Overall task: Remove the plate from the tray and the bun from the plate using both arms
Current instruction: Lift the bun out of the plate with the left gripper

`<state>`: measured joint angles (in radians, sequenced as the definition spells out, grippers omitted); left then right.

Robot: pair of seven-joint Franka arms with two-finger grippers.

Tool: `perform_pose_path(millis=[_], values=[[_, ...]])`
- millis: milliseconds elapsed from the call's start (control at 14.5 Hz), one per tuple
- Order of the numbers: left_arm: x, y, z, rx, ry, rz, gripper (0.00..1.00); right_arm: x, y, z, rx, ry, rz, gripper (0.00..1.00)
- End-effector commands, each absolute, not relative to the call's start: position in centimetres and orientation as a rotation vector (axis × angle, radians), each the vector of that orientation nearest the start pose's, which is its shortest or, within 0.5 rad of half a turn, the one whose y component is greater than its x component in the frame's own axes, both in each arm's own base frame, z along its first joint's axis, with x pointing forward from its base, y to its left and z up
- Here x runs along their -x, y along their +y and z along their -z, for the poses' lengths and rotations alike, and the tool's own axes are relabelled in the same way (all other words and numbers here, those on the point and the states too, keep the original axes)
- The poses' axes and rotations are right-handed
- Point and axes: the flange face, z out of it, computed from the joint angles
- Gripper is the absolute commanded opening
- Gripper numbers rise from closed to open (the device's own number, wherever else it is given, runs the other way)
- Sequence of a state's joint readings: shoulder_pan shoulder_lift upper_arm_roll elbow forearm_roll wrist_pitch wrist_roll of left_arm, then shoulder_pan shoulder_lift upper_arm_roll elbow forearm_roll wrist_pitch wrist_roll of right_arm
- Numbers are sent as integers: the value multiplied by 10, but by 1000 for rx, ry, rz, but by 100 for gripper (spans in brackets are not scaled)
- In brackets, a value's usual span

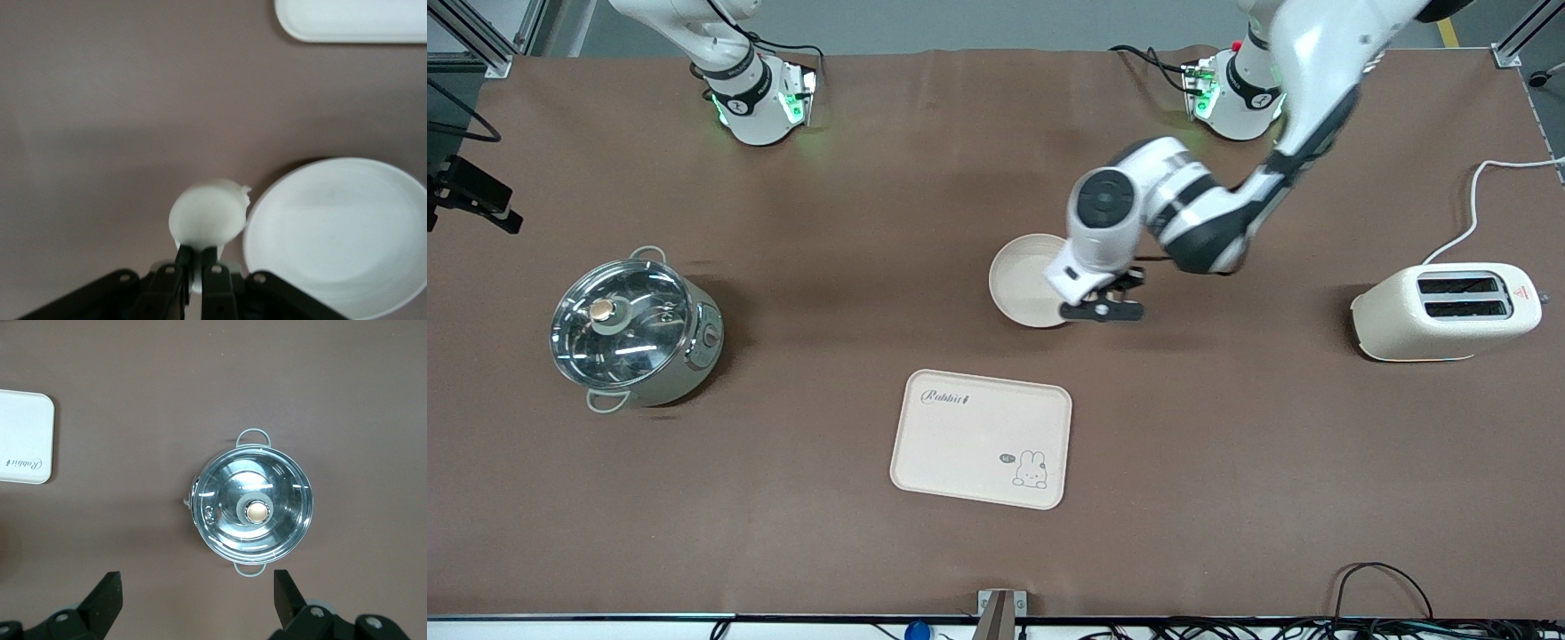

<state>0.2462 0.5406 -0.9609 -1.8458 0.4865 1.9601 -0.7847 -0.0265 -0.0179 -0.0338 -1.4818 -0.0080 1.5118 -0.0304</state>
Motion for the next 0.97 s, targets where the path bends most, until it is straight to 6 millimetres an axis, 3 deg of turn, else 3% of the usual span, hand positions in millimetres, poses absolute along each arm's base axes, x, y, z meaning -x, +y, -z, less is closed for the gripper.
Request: perform_pose_path(millis=[0, 138, 345, 483, 621, 759, 897], values=[[-513, -258, -338, 3045, 353, -243, 0, -538, -33, -674, 3159, 44, 79, 100], [-522, -210, -347, 3036, 456, -273, 0, -538, -31, -674, 3157, 39, 76, 100], [-540, -177, -337, 3022, 491, -211, 0, -539, -28, -675, 3157, 29, 89, 100], [-566, -125, -298, 3006, 438, -159, 0, -538, -27, -675, 3157, 26, 86, 100], [-579, -90, -262, 3007, 441, -69, 0, -537, -27, -675, 3157, 26, 79, 100], [-578, -79, -247, 3024, 447, -18, 0, -538, -27, -675, 3157, 26, 81, 100], [-586, -52, -220, 3013, 451, 31, 0, -538, -28, -675, 3157, 31, 86, 100]])
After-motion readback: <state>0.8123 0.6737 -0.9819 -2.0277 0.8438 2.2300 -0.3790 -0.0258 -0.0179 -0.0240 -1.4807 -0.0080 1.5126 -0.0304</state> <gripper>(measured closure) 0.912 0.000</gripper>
